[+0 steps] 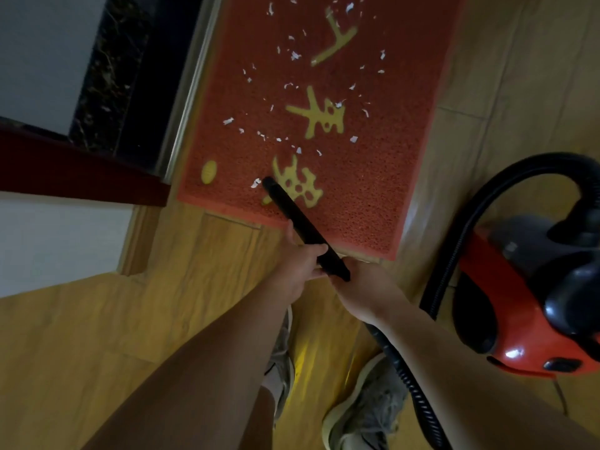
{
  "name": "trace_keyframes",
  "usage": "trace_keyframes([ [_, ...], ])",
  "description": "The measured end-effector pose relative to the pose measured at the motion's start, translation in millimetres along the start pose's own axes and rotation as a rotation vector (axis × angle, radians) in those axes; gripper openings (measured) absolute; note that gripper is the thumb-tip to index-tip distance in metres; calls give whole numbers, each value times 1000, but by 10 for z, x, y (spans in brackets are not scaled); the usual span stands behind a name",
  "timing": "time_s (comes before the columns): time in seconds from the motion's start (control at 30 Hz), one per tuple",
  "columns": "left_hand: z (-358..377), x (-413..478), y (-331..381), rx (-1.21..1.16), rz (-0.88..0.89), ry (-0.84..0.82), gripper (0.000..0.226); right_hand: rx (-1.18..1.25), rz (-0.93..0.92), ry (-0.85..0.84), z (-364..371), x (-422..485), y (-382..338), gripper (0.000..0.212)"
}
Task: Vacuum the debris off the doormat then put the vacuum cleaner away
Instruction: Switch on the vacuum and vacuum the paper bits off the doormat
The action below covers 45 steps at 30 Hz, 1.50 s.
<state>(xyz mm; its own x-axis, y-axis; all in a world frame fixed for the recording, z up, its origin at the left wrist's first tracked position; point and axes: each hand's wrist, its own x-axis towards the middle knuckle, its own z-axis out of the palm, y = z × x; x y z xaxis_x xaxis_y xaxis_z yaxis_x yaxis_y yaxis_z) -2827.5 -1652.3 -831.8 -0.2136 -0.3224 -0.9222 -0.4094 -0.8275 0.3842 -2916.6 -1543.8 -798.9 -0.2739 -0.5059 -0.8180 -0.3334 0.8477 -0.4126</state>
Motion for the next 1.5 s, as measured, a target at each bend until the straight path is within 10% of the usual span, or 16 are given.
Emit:
trace_keyframes([
  [1.5,-720,547,1006,9,78,38,86,-44,-67,46,-45,576,-1070,29],
])
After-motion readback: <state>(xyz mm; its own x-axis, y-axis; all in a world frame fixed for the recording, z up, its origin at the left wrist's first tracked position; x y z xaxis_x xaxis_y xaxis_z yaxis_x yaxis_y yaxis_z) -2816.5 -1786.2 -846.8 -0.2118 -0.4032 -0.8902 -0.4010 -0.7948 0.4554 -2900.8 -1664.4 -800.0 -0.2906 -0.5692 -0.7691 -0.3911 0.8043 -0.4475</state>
